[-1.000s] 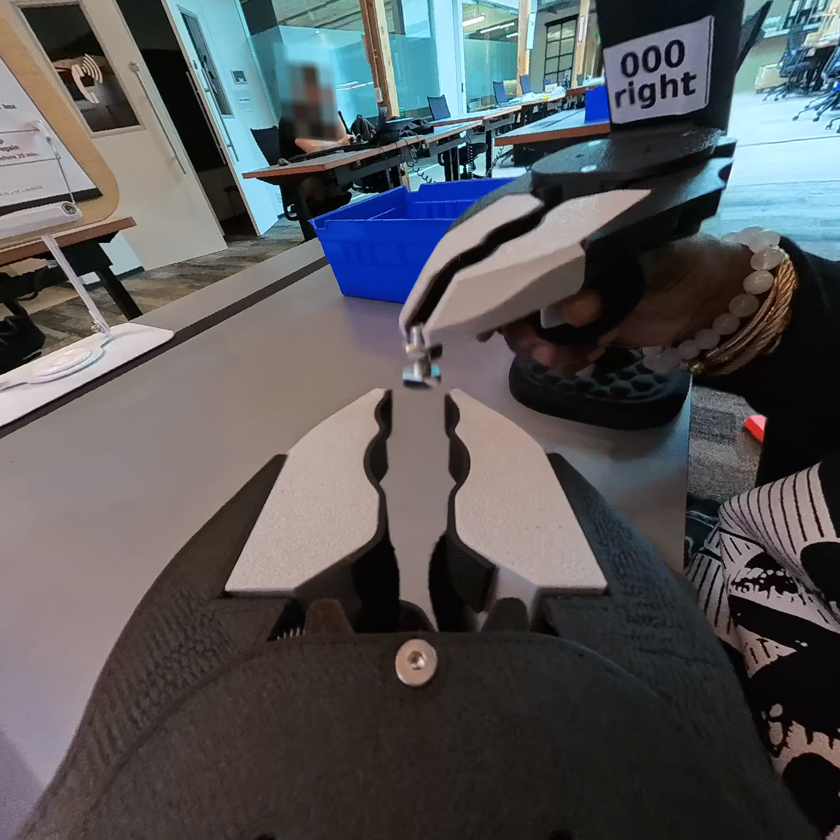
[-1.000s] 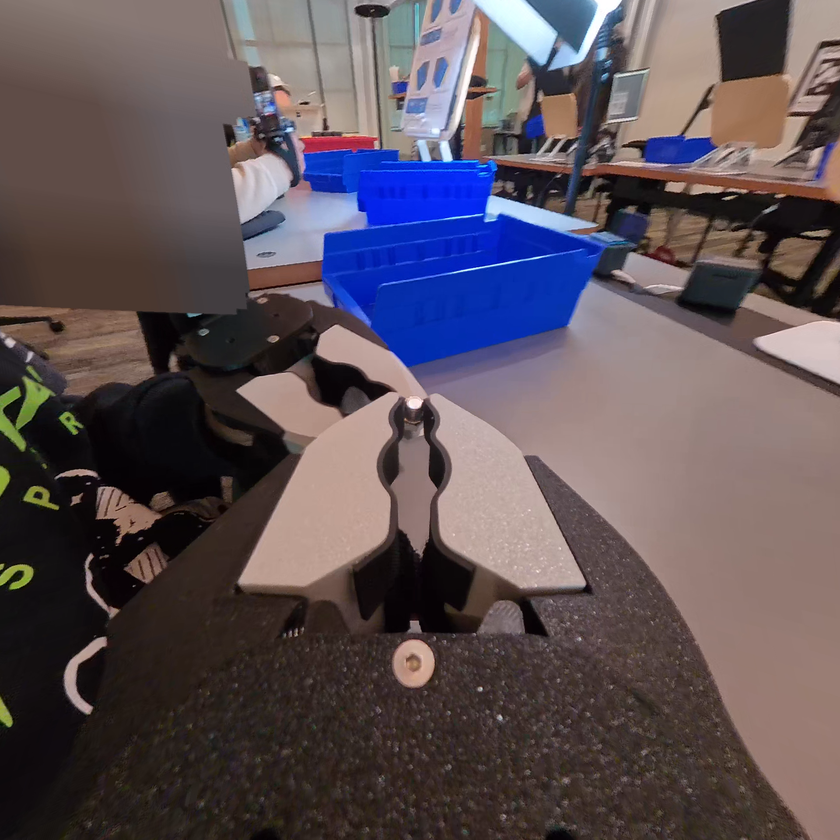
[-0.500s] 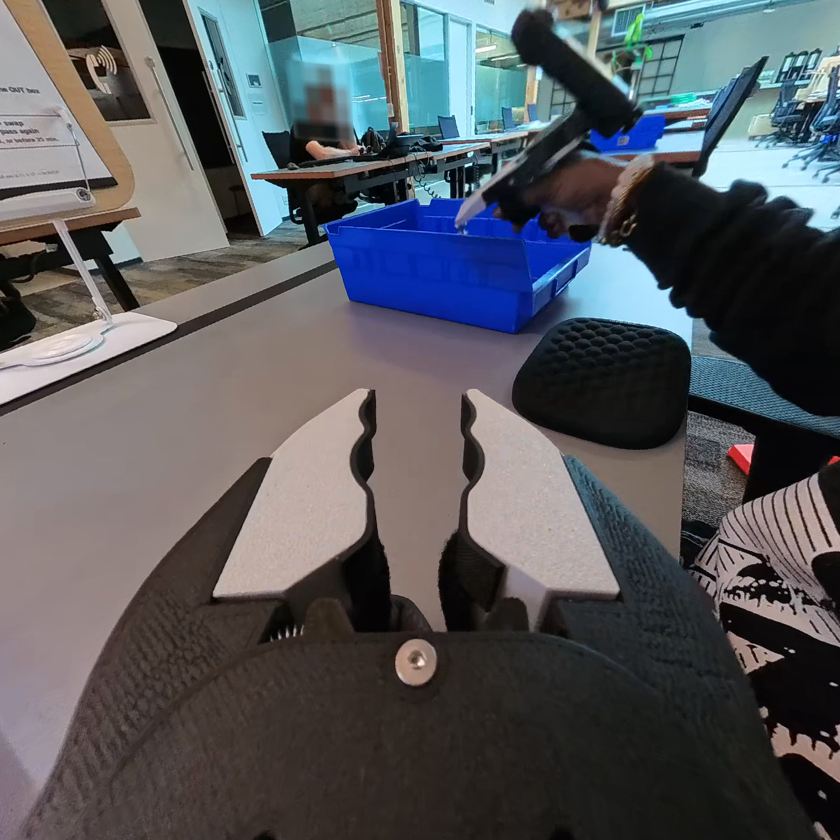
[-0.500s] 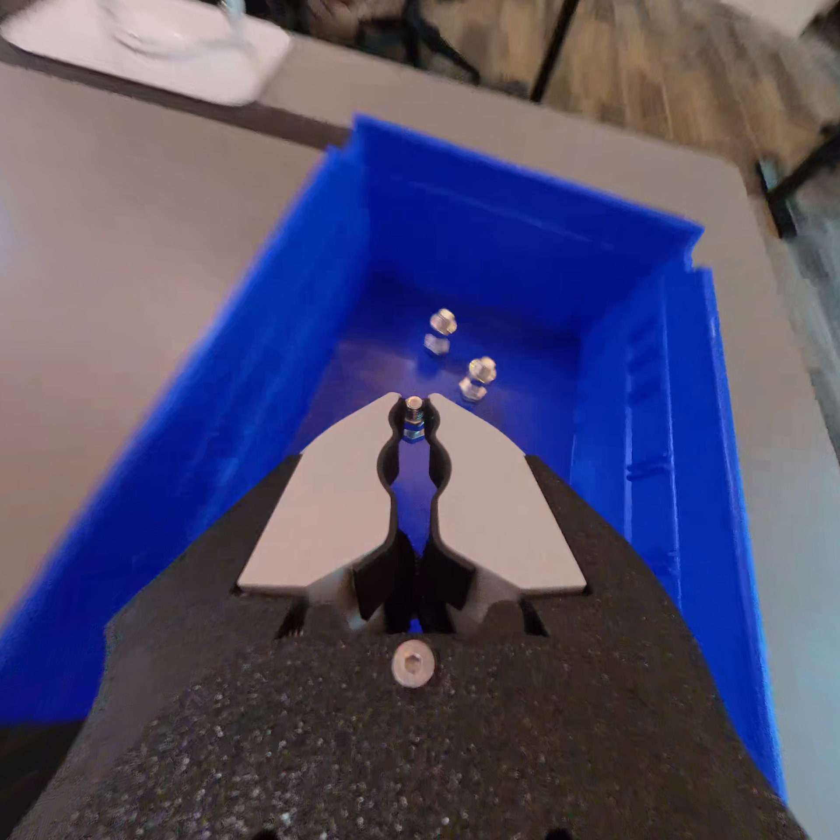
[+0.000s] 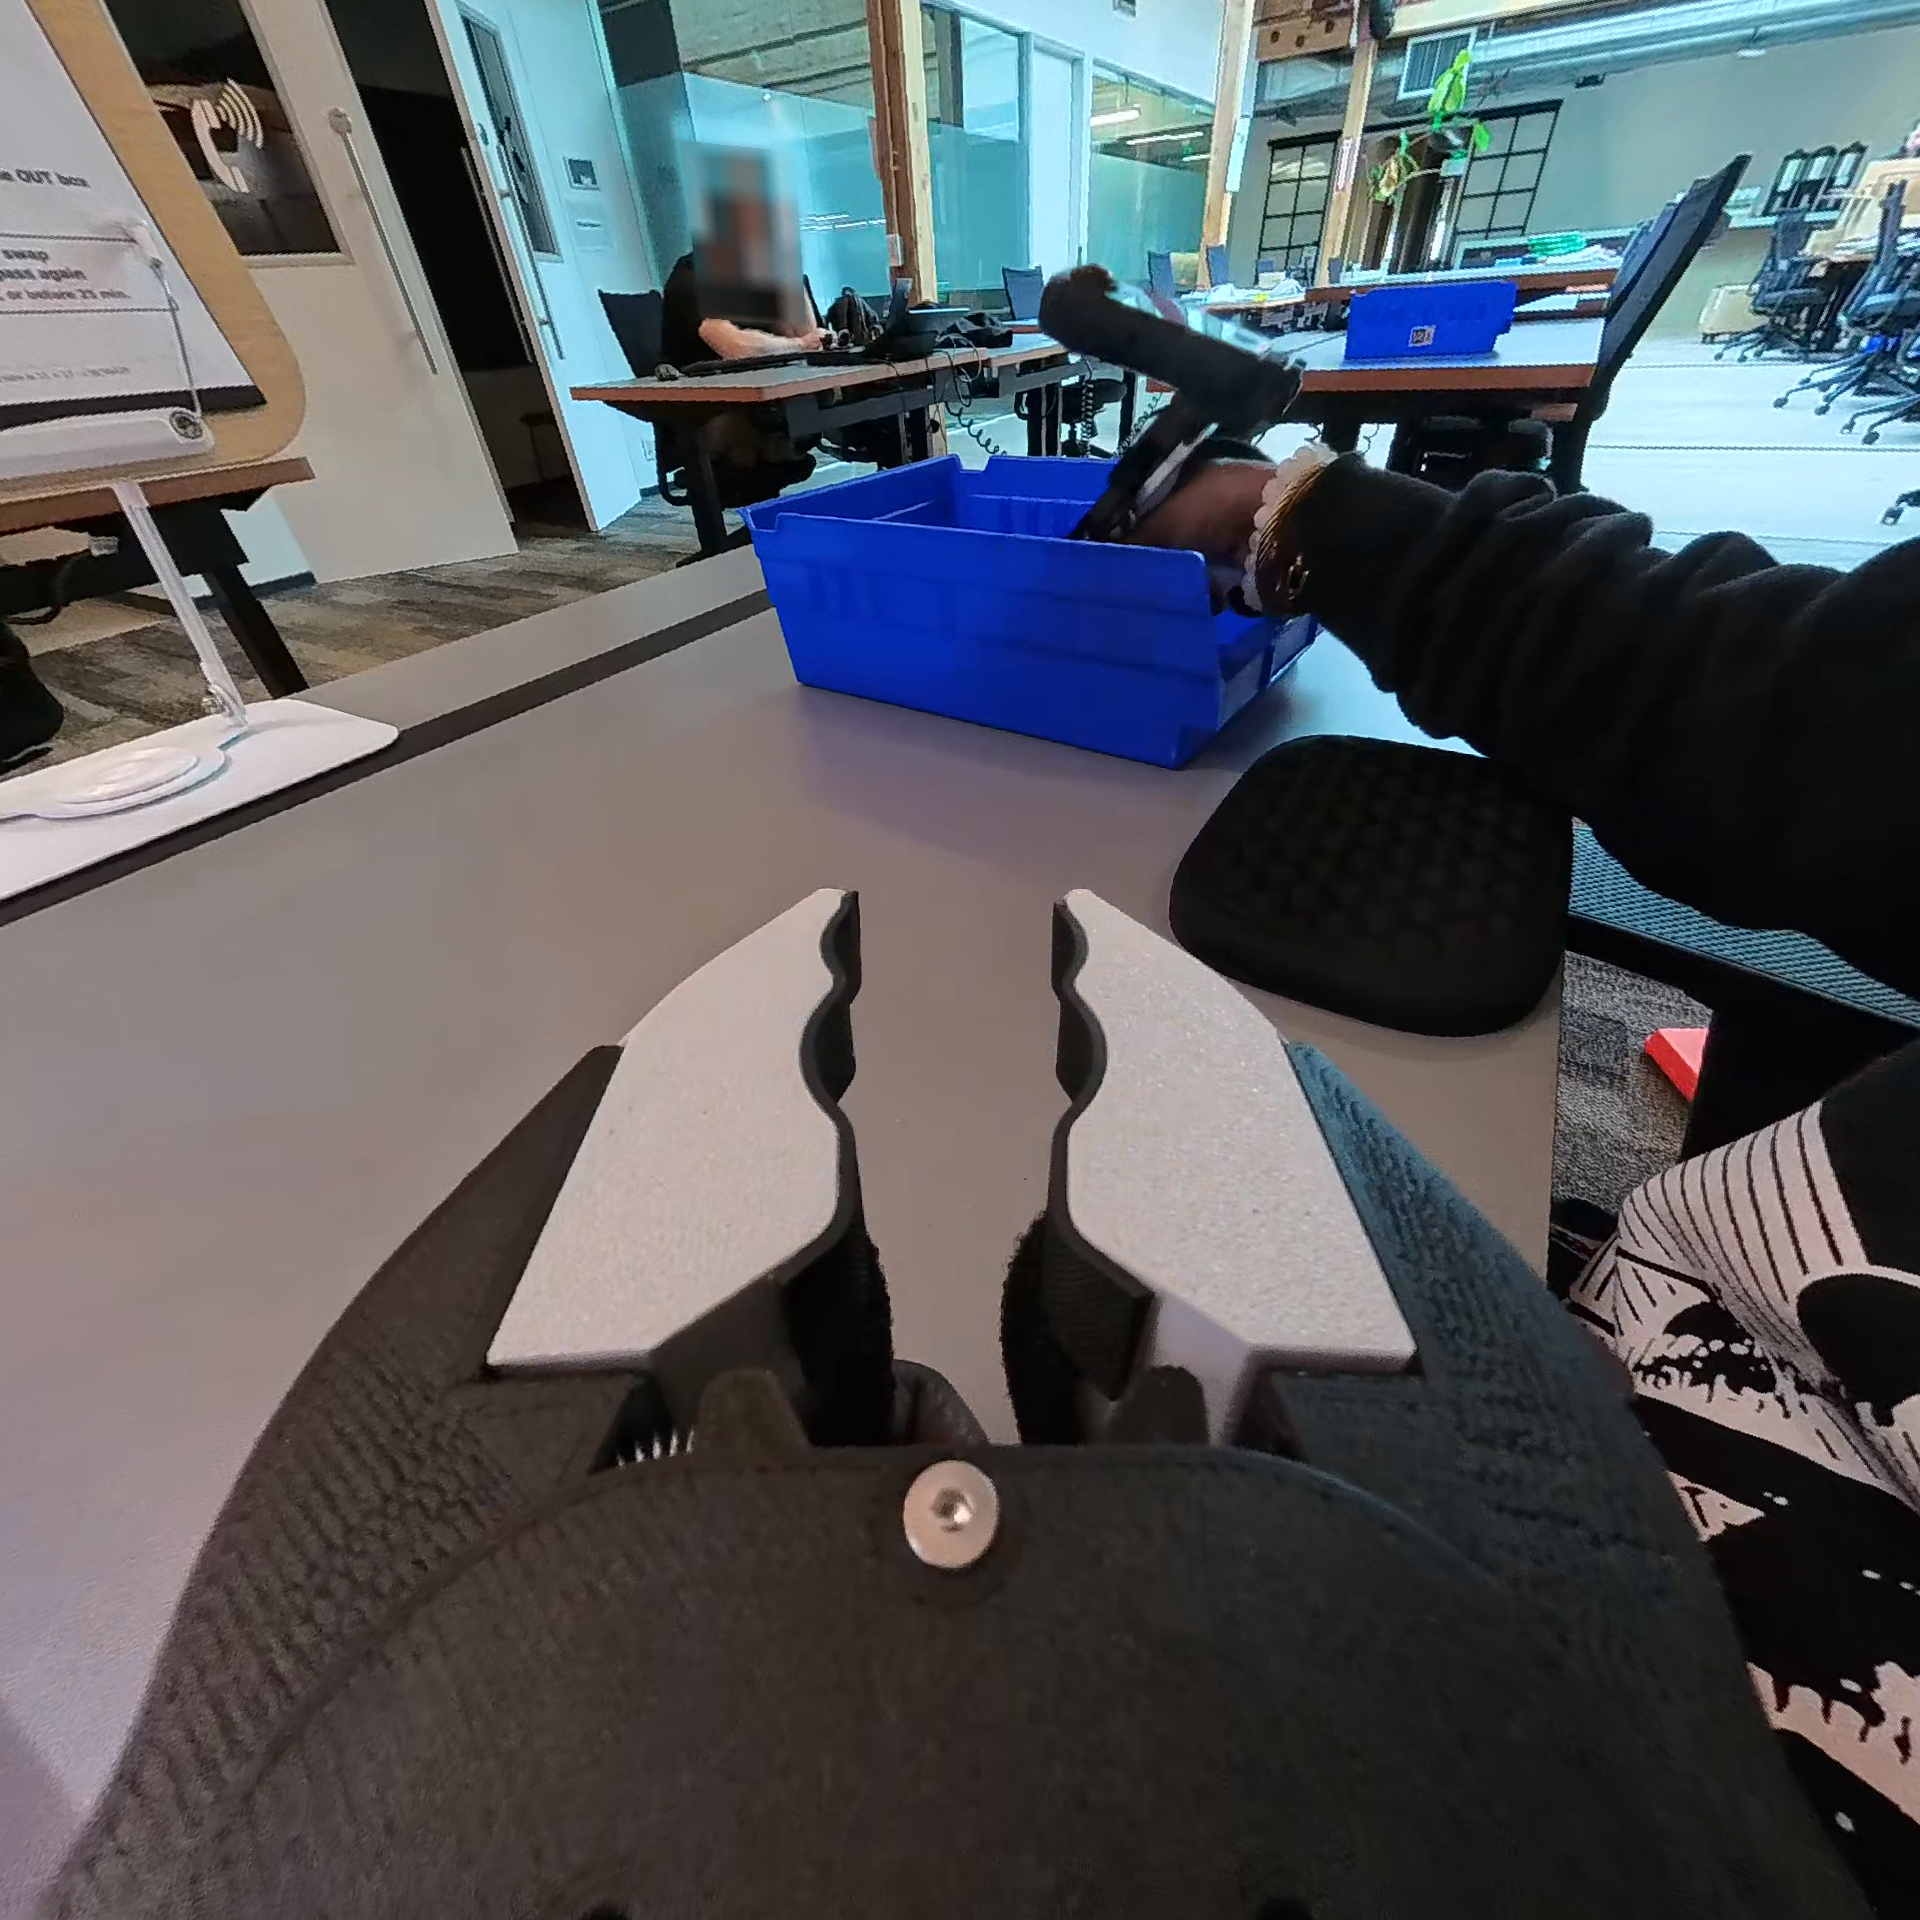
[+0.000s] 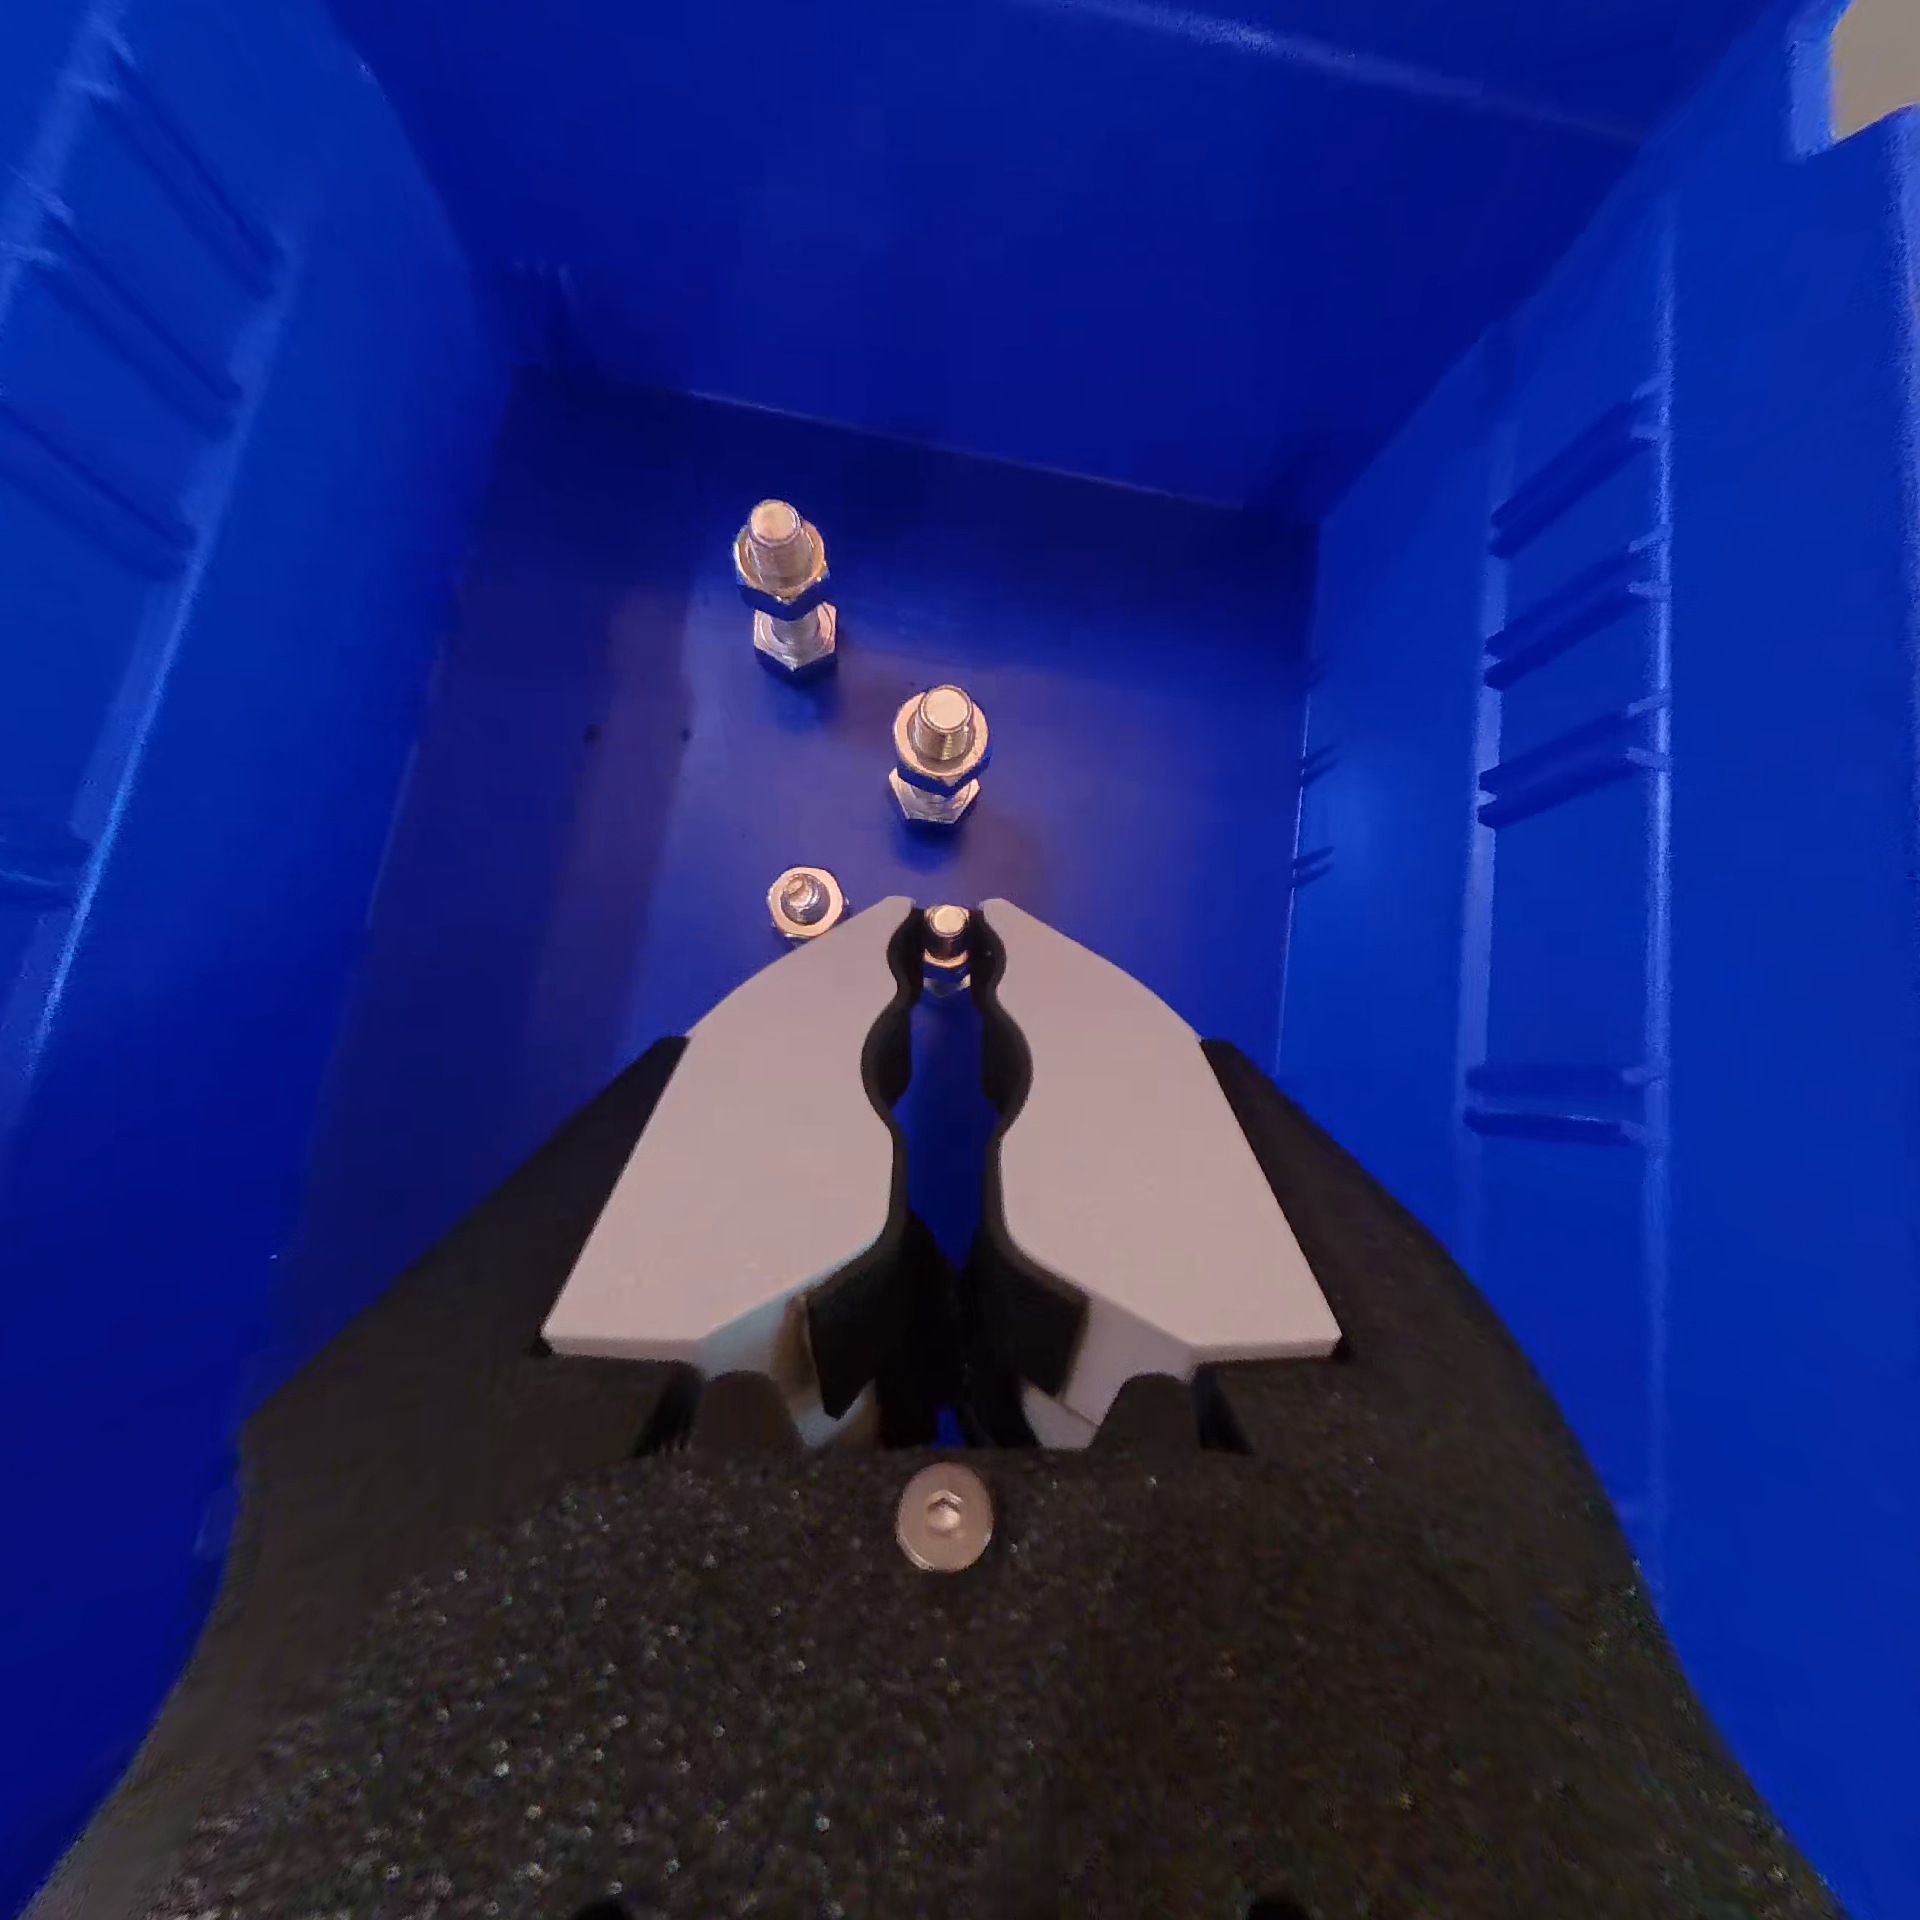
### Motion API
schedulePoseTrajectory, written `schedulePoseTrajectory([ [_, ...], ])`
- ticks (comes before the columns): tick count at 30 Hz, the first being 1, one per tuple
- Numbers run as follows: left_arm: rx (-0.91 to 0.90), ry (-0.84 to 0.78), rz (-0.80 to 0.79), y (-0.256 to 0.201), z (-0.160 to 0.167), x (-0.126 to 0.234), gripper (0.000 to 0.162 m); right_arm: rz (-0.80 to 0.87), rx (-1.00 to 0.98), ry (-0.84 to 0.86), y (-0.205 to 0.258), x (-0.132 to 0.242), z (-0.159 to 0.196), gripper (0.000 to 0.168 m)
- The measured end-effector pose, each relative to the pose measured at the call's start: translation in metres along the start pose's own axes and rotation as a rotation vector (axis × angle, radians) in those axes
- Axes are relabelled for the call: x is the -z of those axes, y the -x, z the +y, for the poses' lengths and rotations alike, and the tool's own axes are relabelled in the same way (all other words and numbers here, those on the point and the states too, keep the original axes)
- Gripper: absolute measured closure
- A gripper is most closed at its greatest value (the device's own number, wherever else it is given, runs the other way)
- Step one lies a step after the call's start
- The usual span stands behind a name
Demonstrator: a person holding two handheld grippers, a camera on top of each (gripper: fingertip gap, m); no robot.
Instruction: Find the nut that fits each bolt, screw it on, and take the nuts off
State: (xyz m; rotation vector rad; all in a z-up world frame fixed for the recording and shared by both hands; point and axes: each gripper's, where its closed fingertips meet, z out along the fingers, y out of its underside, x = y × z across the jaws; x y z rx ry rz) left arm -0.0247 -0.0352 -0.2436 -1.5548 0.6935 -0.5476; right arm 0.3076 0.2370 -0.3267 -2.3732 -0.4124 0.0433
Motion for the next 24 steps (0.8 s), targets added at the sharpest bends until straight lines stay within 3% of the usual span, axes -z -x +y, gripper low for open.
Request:
schedulePoseTrajectory([
  [3,0.002,-0.001,0.001,0.000,0.000,0.000,0.127,-0.001,-0.006,0.006,0.001,0.004,-0.001,0.152],
  [6,0.004,-0.006,0.000,0.000,-0.001,0.001,0.127,0.028,-0.019,-0.091,0.001,0.024,-0.017,0.141],
  [10,0.010,-0.014,-0.002,0.001,-0.002,0.002,0.127,-0.065,-0.016,-0.390,0.039,0.083,-0.054,0.123],
  [13,0.011,-0.027,-0.007,0.002,-0.006,0.005,0.126,-0.228,0.041,-0.618,0.096,0.139,-0.067,0.121],
  [18,0.031,-0.038,-0.010,0.010,-0.025,0.027,0.126,-0.488,0.178,-0.796,0.184,0.199,-0.039,0.125],
  [21,0.052,-0.052,-0.014,0.028,-0.048,0.054,0.126,-0.601,0.249,-0.789,0.222,0.201,-0.016,0.127],
  [24,0.045,0.074,-0.091,0.072,-0.055,0.089,0.126,-0.661,0.276,-0.742,0.242,0.187,0.005,0.127],
])
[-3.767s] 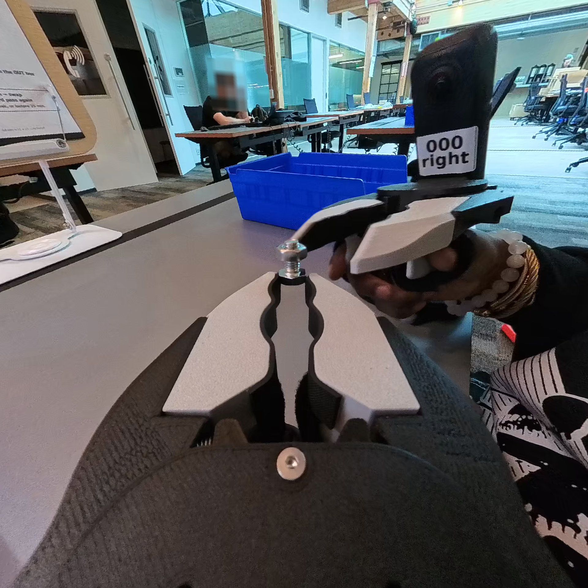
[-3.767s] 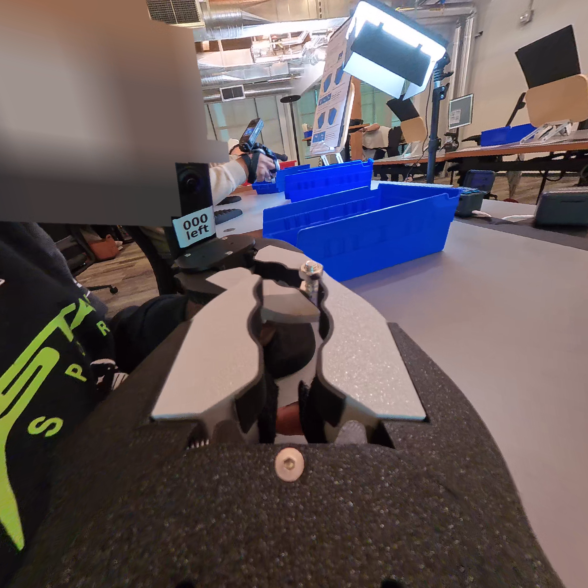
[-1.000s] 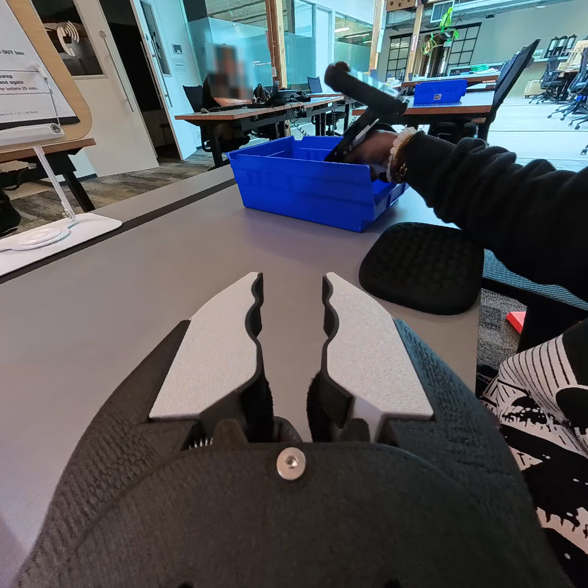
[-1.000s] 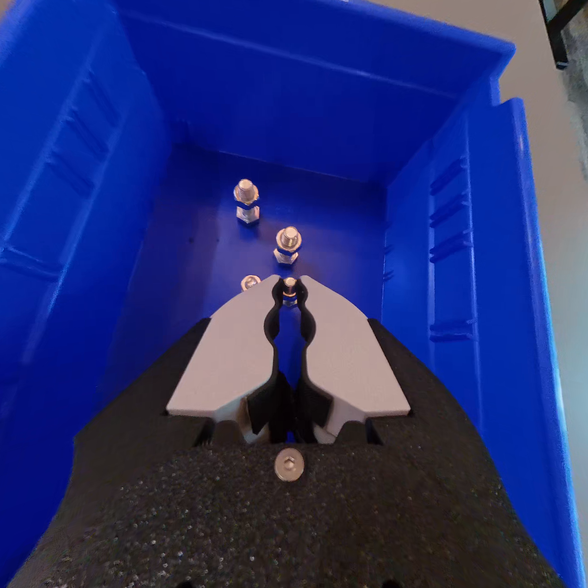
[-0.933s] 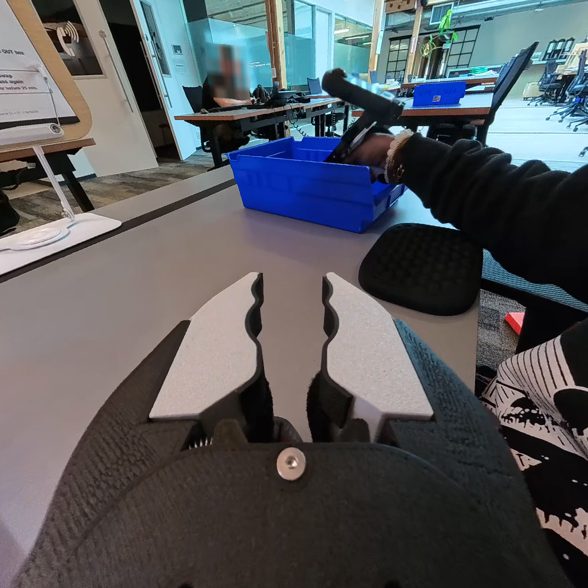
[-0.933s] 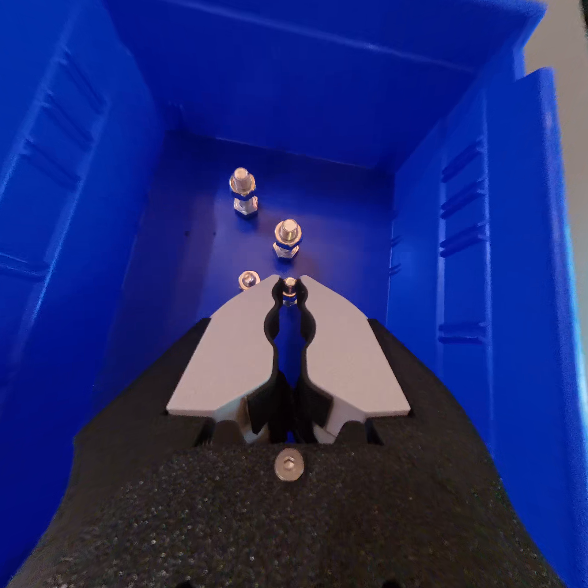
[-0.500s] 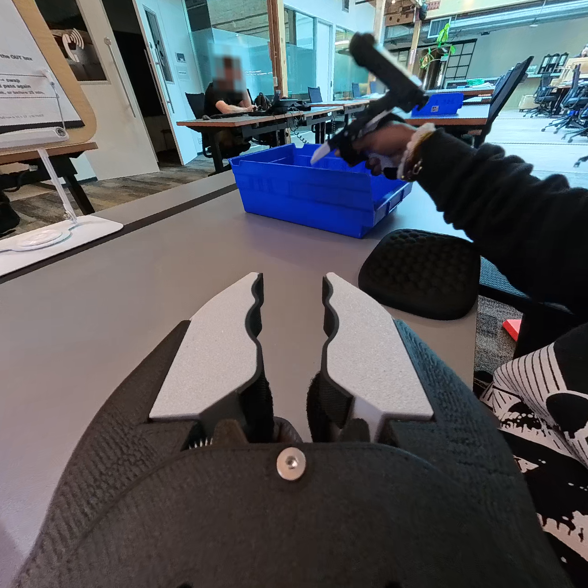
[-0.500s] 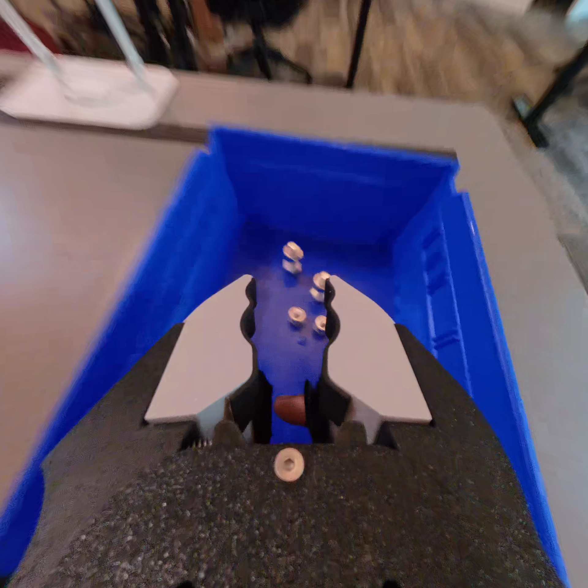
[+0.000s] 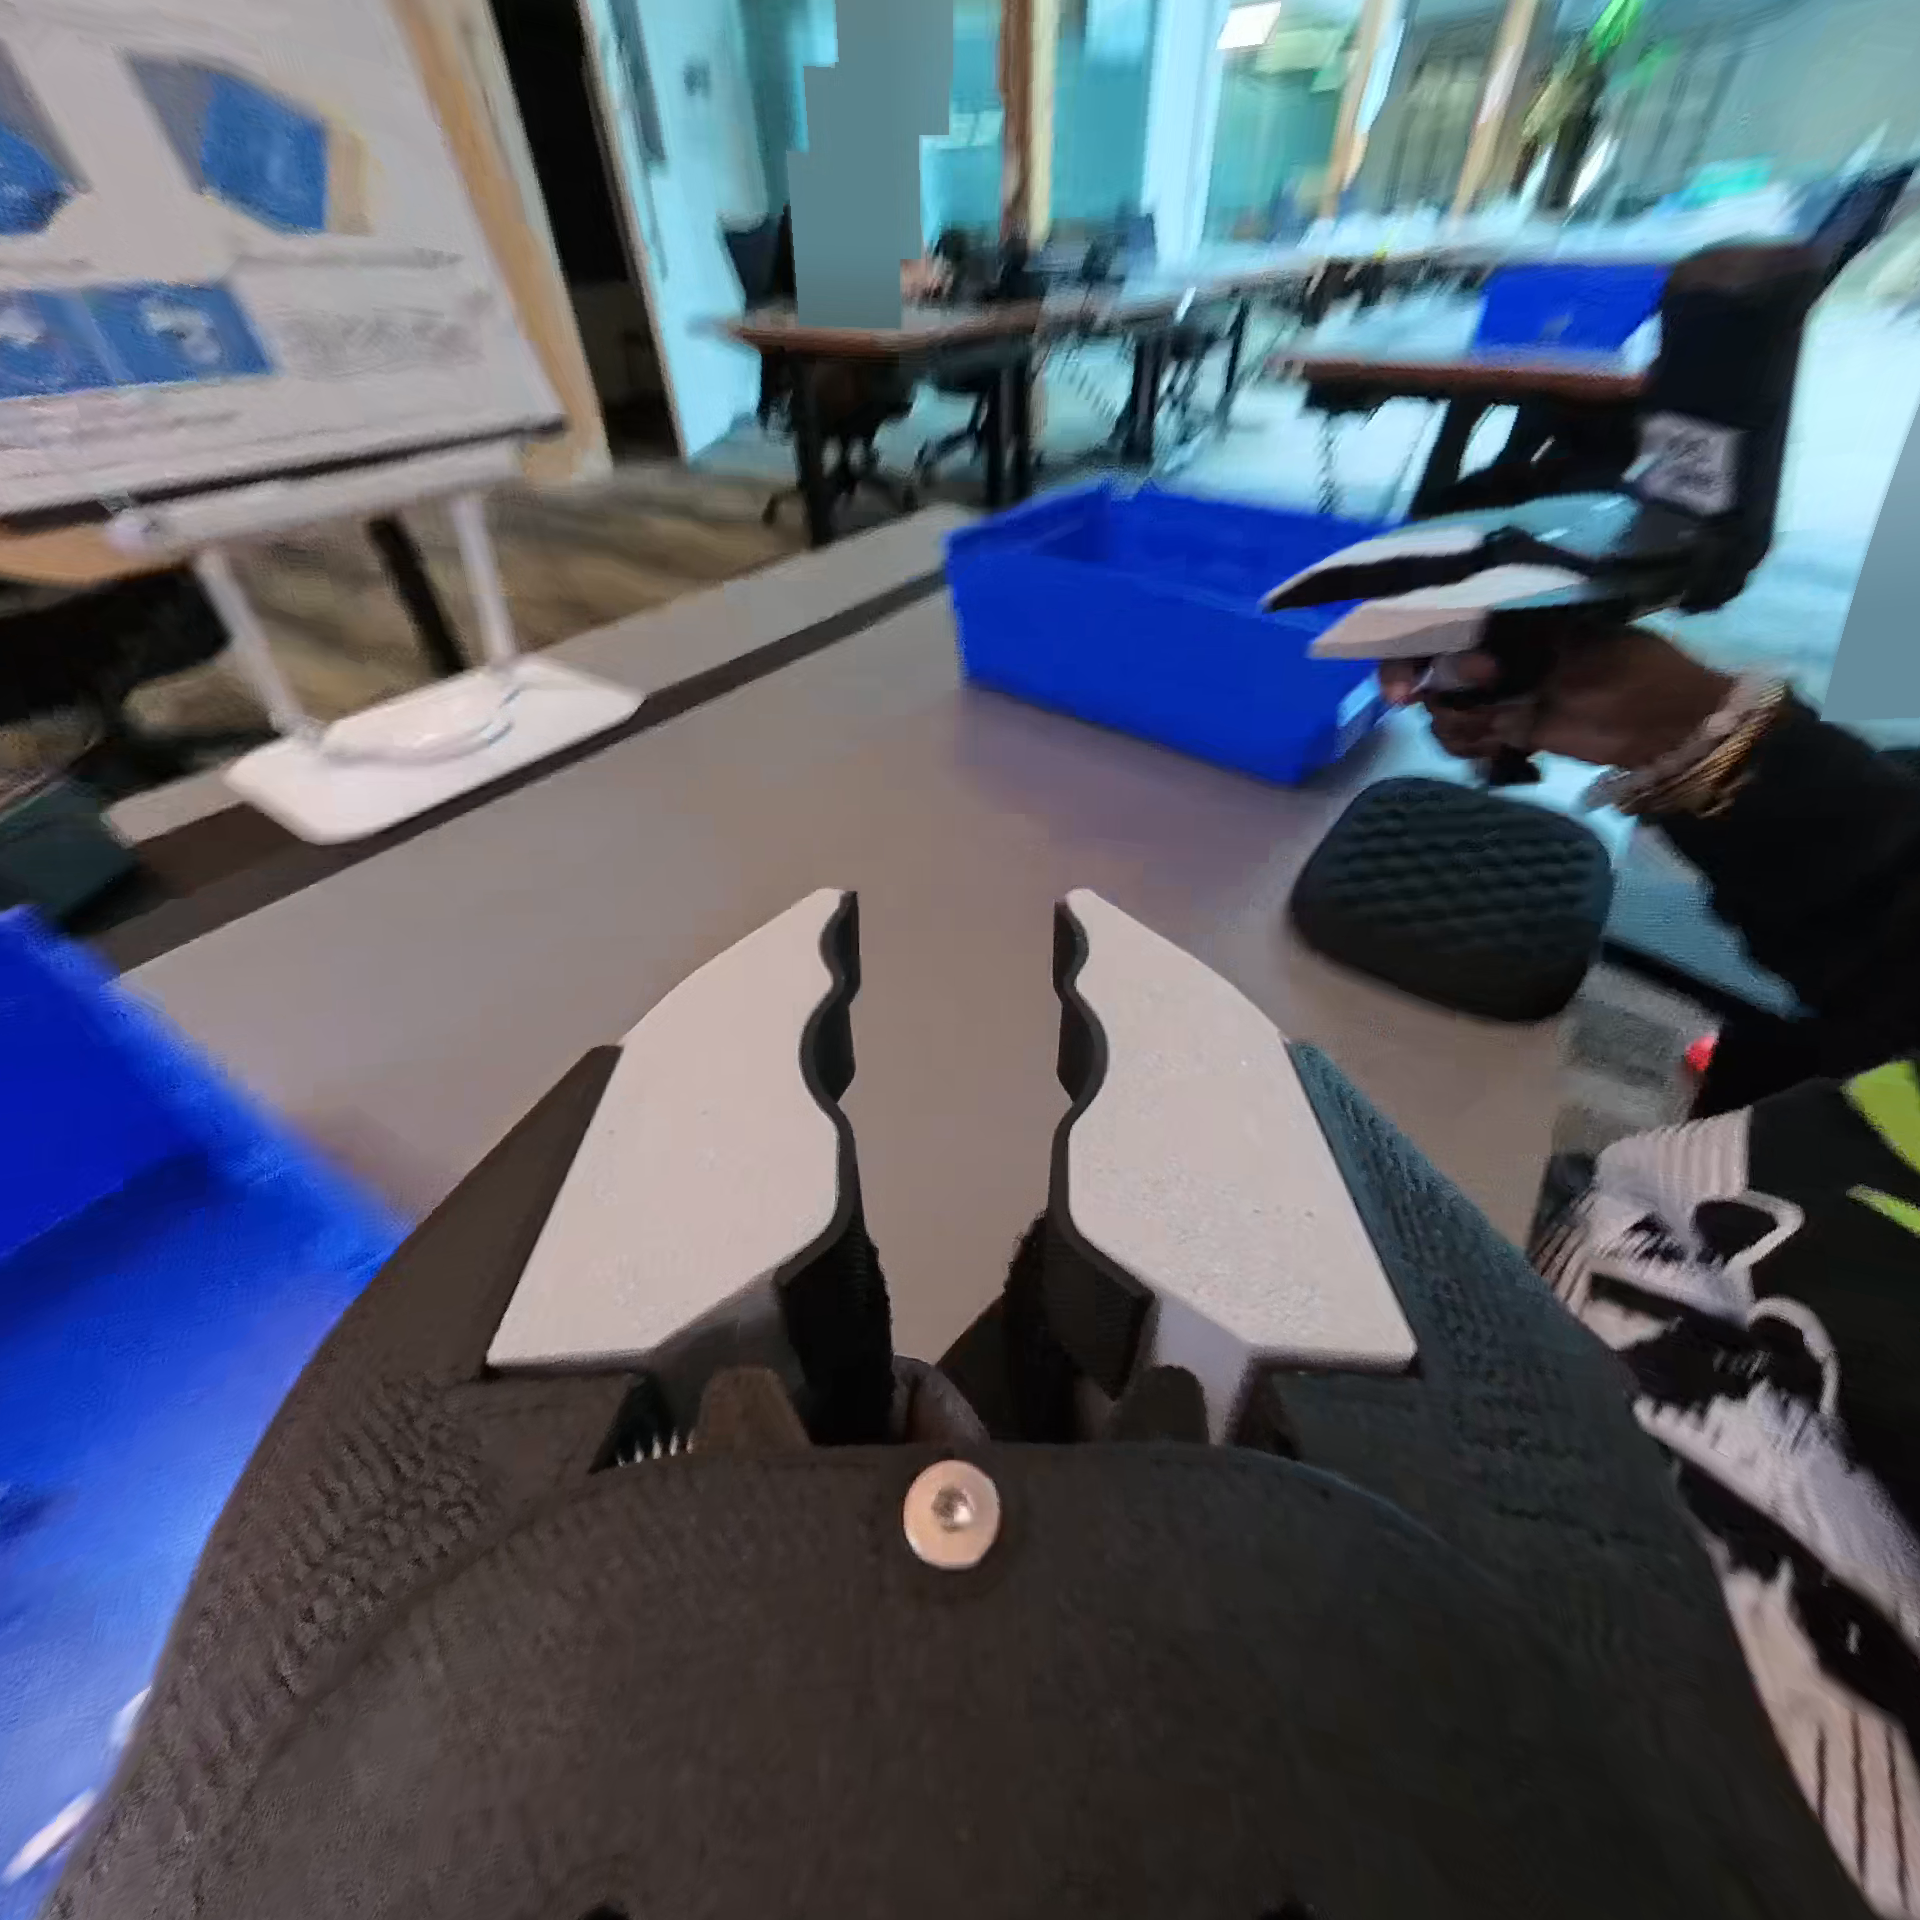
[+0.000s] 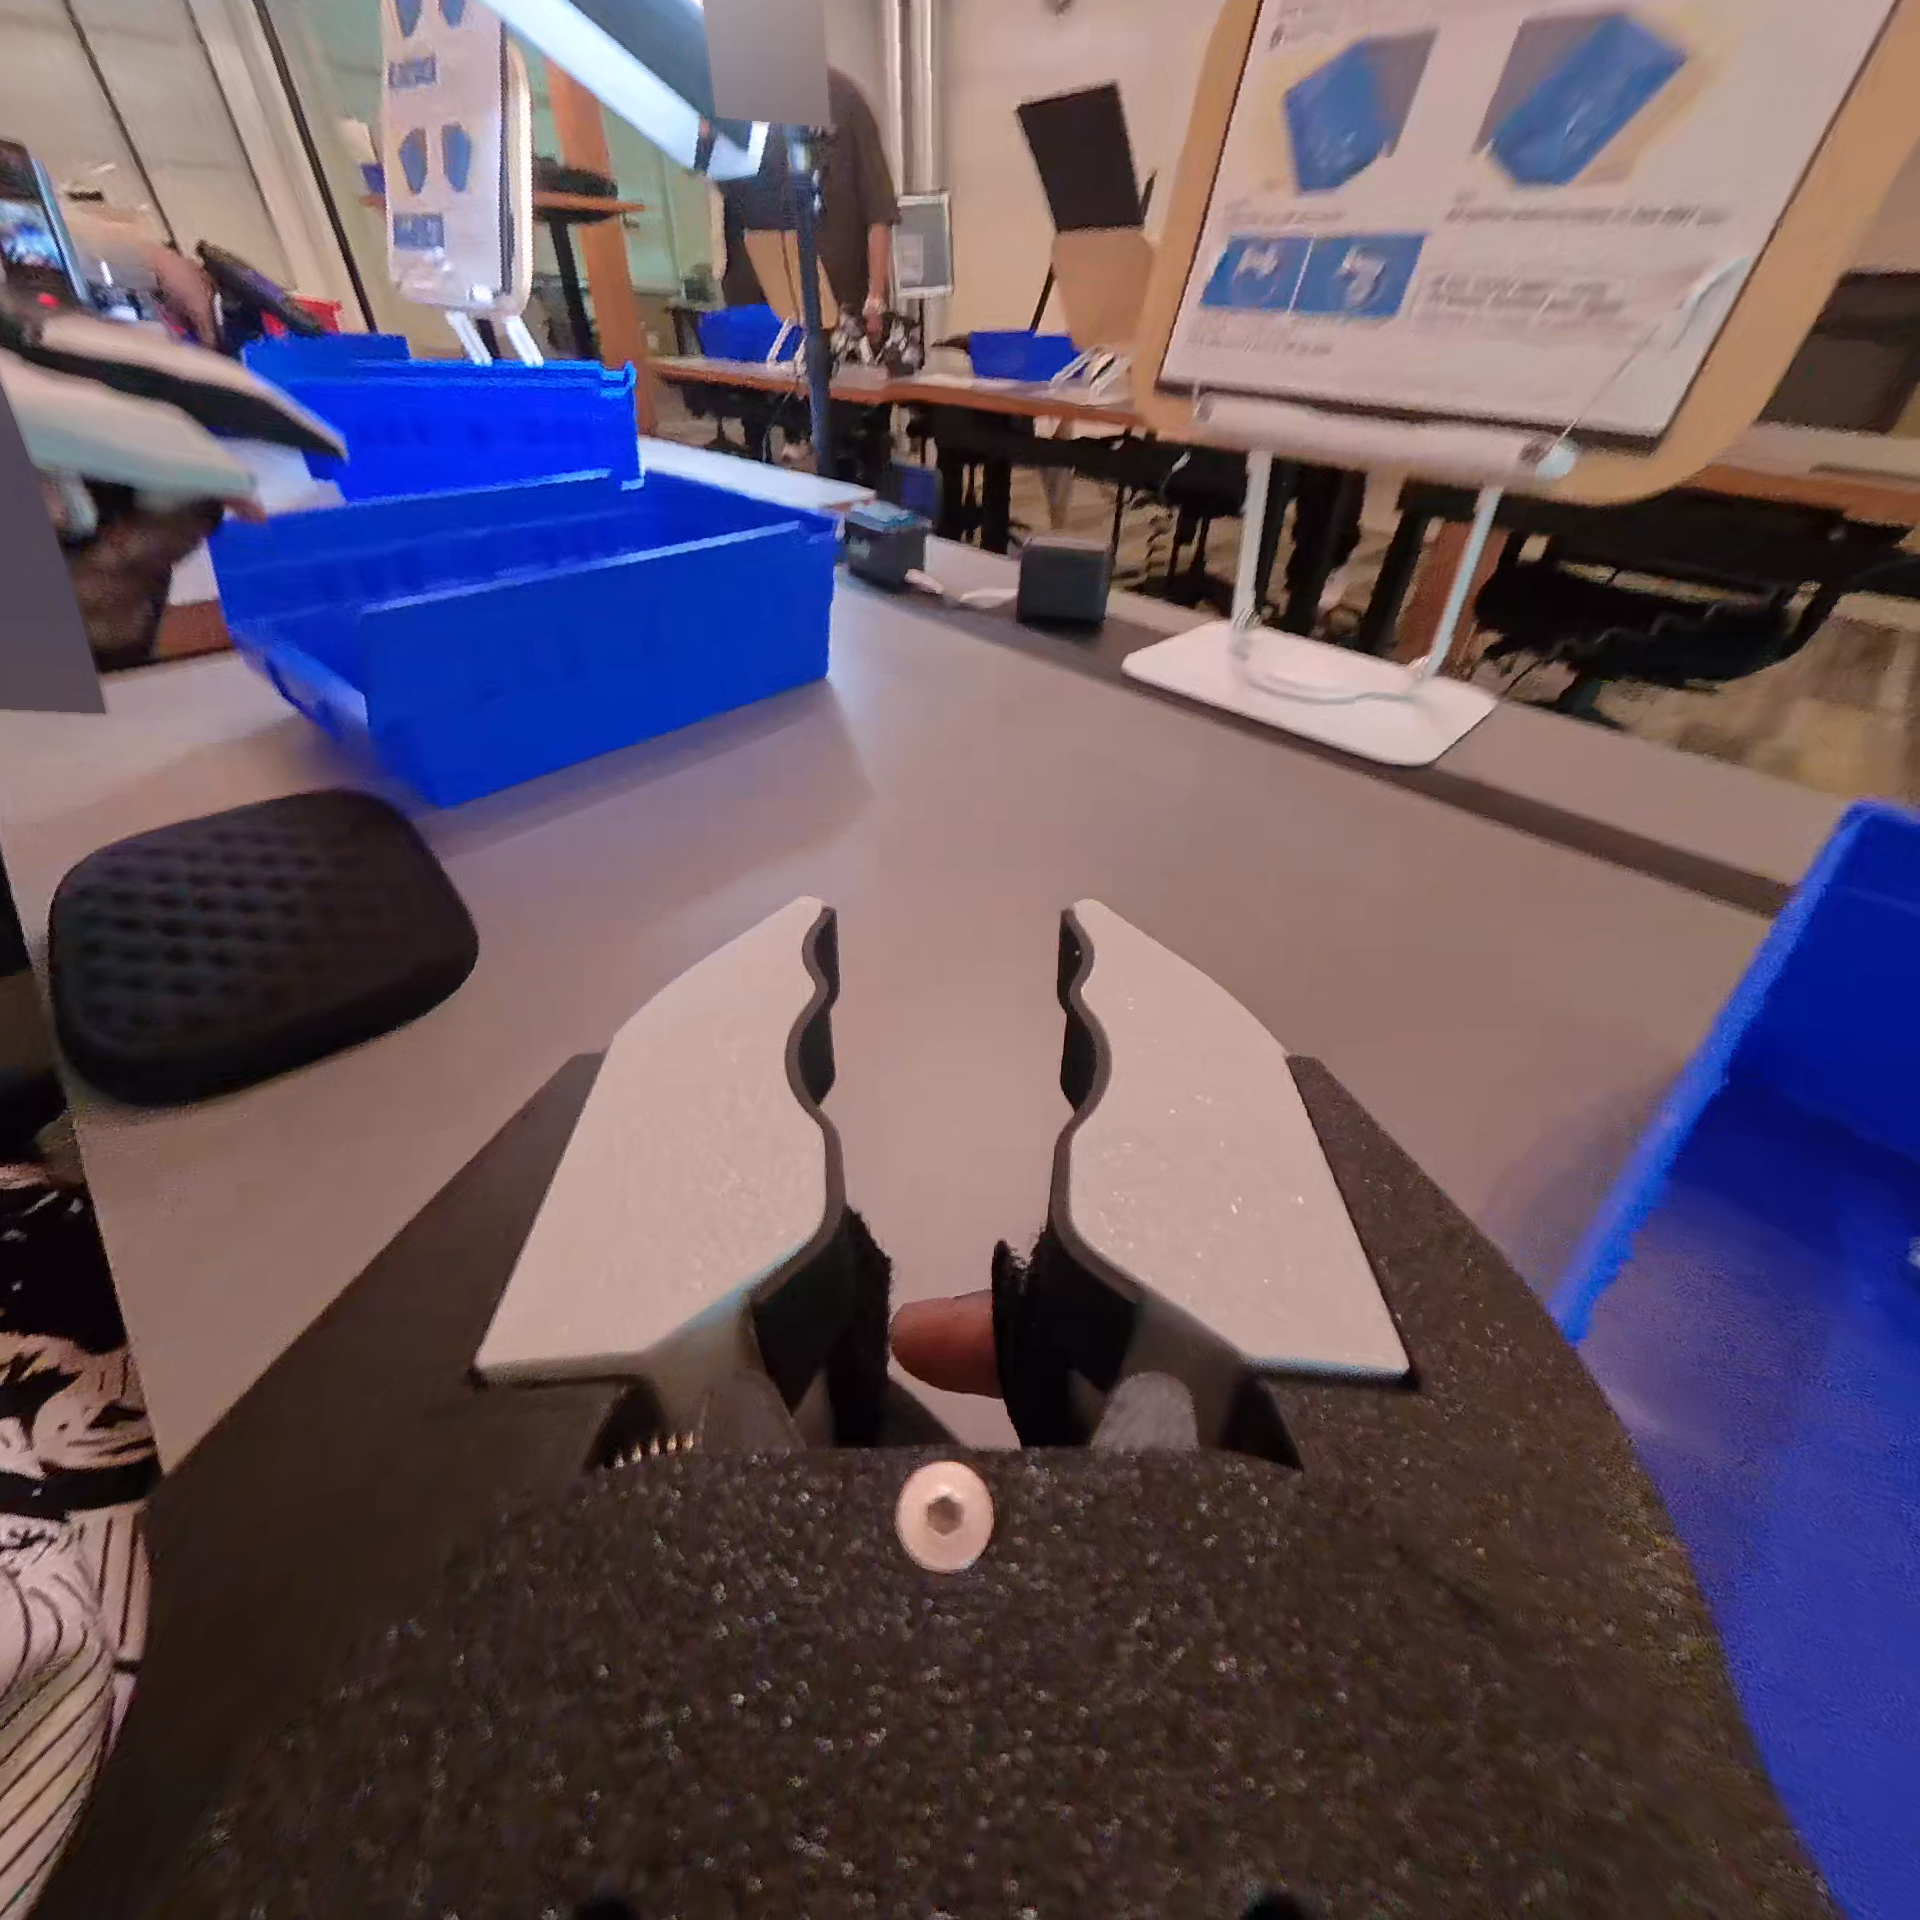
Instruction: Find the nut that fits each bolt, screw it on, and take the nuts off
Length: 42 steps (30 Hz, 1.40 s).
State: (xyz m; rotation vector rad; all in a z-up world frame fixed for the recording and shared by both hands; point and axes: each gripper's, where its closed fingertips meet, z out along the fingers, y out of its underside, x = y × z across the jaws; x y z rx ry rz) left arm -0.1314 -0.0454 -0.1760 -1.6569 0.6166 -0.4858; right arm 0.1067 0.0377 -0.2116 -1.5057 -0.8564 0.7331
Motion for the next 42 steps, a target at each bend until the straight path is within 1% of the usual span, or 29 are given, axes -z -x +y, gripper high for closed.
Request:
schedulePoseTrajectory([
  [3,0.045,0.262,-0.130,0.068,0.021,0.029,0.125,-0.018,-0.029,0.047,0.007,-0.007,0.023,0.128],
  [4,0.069,0.327,-0.196,0.094,0.028,0.036,0.125,-0.022,-0.032,0.055,0.009,-0.008,0.028,0.128],
  [6,0.130,0.429,-0.322,0.142,0.044,0.045,0.126,-0.015,-0.037,0.065,0.010,-0.010,0.035,0.128],
  [8,0.197,0.549,-0.378,0.175,0.068,0.045,0.125,-0.004,-0.042,0.068,0.009,-0.012,0.037,0.128],
  [11,0.284,0.716,-0.423,0.209,0.109,0.039,0.125,0.005,-0.048,0.063,0.006,-0.013,0.036,0.128],
  [14,0.346,0.818,-0.476,0.235,0.143,0.034,0.128,0.006,-0.055,0.060,0.006,-0.012,0.037,0.128],
  [15,0.360,0.836,-0.481,0.240,0.151,0.032,0.131,0.010,-0.056,0.053,0.005,-0.012,0.036,0.128],
  [17,0.390,0.865,-0.499,0.248,0.163,0.029,0.131,0.021,-0.060,0.041,0.003,-0.010,0.034,0.128],
  [21,0.439,0.878,-0.537,0.261,0.177,0.026,0.136,0.027,-0.071,0.037,0.001,-0.010,0.034,0.128],
  [22,0.434,0.869,-0.550,0.263,0.177,0.026,0.138,0.028,-0.071,0.037,0.001,-0.010,0.034,0.128],
  [23,0.432,0.876,-0.555,0.264,0.178,0.027,0.143,0.029,-0.072,0.037,0.001,-0.010,0.035,0.128],
  [28,0.375,0.878,-0.555,0.264,0.175,0.033,0.151,0.032,-0.078,0.039,0.000,-0.010,0.035,0.128],
  [30,0.351,0.825,-0.550,0.261,0.164,0.033,0.151,0.032,-0.080,0.038,-0.001,-0.010,0.035,0.128],
  [33,0.291,0.704,-0.553,0.250,0.129,0.035,0.151,0.032,-0.083,0.038,-0.001,-0.010,0.036,0.128],
  [35,0.248,0.592,-0.506,0.227,0.096,0.031,0.151,0.032,-0.084,0.042,-0.001,-0.010,0.037,0.128],
  [38,0.157,0.458,-0.394,0.173,0.049,0.020,0.151,0.031,-0.079,0.052,-0.001,-0.011,0.038,0.128],
  [40,0.088,0.423,-0.318,0.132,0.030,0.010,0.151,0.029,-0.074,0.060,0.000,-0.012,0.040,0.128],
  [42,0.014,0.438,-0.260,0.094,0.025,-0.003,0.151,0.029,-0.067,0.065,0.001,-0.013,0.040,0.129],
])
